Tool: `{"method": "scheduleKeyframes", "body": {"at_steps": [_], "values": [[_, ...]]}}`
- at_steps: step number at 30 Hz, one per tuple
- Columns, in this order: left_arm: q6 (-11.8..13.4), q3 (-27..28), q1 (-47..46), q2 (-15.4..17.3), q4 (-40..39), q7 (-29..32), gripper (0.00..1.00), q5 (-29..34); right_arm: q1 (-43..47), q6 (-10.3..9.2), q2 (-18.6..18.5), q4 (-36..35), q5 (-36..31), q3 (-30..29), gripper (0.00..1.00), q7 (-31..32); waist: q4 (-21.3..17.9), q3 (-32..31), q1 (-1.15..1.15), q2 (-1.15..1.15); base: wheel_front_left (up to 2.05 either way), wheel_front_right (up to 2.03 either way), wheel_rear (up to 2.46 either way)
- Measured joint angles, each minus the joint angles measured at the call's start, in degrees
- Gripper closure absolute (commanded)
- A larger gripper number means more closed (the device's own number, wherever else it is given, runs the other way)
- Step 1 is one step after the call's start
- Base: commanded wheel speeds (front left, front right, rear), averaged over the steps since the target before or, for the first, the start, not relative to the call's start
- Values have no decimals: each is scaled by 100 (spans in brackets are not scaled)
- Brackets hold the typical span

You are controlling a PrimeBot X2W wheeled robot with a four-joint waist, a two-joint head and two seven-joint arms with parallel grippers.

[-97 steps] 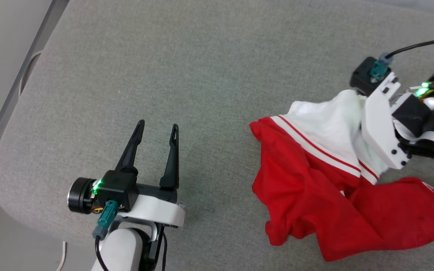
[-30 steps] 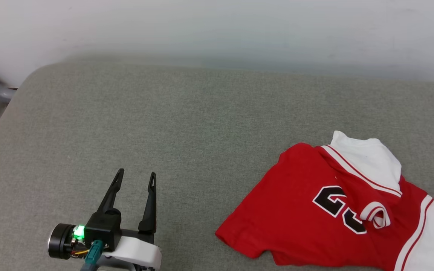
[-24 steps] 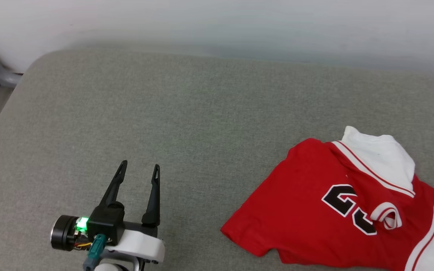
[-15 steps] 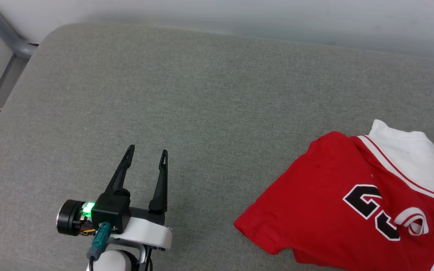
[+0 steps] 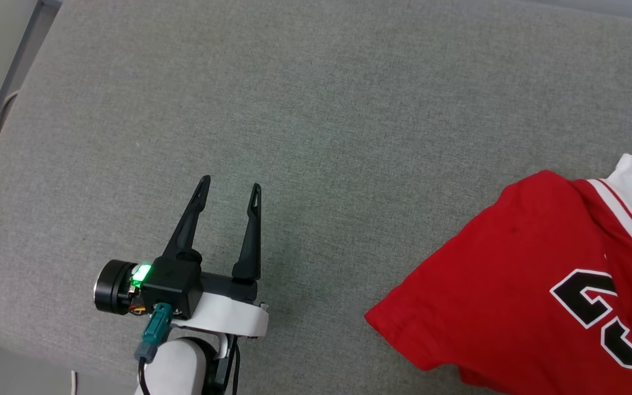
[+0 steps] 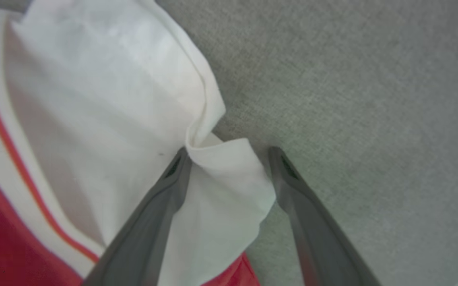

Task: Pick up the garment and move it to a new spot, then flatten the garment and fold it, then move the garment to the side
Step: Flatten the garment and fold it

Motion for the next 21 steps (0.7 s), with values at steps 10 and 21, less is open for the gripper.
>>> {"method": "scheduleKeyframes", "body": {"at_steps": [10, 21], "values": [[46, 7, -56, -1, 38, 0, 0, -29, 103, -15, 34, -147, 246, 89, 100, -135, -83, 21, 0, 0, 0, 0, 0], [-15, 211, 185, 13, 107, 0, 0, 85, 222, 2, 176, -918, 609, -502, 100, -1844, -269, -559, 0, 0, 0, 0, 0]]}}
